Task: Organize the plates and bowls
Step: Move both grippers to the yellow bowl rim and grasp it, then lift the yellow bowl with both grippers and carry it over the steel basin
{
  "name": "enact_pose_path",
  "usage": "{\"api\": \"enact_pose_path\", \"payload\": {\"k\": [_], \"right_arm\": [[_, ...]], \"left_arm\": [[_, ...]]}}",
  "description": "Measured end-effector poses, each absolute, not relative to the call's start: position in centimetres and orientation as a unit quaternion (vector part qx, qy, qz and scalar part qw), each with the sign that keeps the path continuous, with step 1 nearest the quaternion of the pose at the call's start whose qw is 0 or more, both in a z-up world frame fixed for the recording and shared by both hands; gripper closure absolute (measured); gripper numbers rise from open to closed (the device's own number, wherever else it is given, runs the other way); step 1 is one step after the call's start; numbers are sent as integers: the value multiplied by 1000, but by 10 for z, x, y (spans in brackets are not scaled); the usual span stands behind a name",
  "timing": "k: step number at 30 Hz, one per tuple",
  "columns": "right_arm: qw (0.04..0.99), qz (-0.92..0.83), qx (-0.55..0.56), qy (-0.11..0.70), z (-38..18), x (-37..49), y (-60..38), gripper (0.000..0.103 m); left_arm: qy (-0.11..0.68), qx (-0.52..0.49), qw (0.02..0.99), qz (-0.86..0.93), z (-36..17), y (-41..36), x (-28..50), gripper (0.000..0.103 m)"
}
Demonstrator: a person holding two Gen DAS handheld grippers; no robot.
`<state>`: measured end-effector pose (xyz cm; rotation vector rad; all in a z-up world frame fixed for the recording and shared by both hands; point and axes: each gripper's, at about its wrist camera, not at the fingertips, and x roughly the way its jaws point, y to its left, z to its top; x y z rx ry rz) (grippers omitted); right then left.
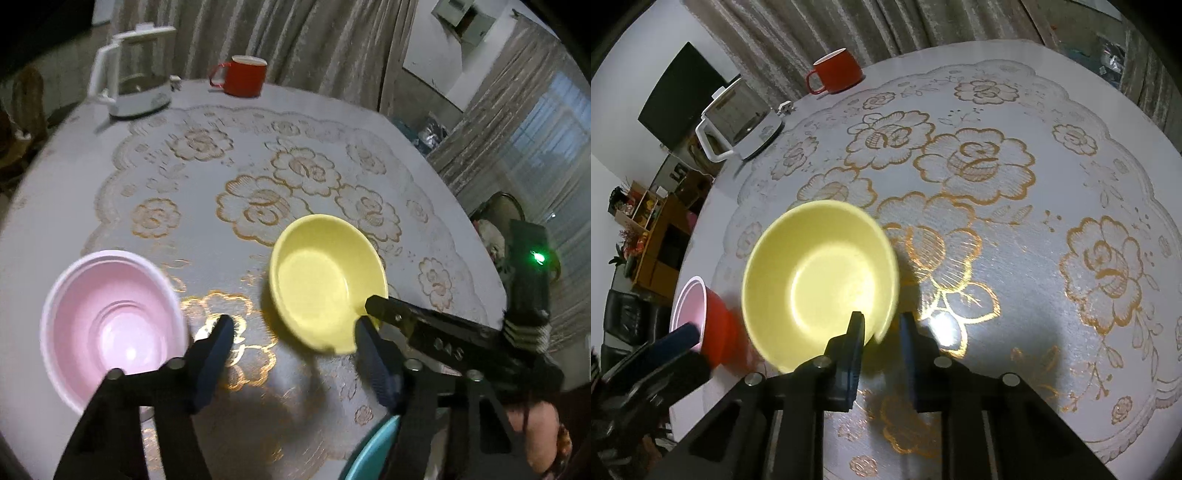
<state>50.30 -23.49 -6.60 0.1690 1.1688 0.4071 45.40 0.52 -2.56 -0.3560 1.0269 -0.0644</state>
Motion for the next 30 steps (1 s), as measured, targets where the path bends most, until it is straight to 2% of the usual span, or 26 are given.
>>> {"api": "enact_pose_path", "payload": {"k": [1,3,6,8,14,30], "right_arm": [[811,191,79,548,-66,502,-237,85],[810,192,75,549,-66,500,-238,84],[810,191,70,549,-67,499,-240,84],[810,191,73,550,-68,499,-243,84],[810,190,72,549,-69,498,-244,84],[834,191,39,516,-43,460,-235,84]], "left_arm": [[495,-166,852,-29,-29,3,458,44],[504,-163,848,-28,-36,0,464,57],[511,-161,844,-30,-44,-4,470,60],[513,-149,845,-27,-47,-8,473,68],[527,-134,839,-28,-58,-15,478,81],[522,-124,843,-40,-49,-19,443,83]]}}
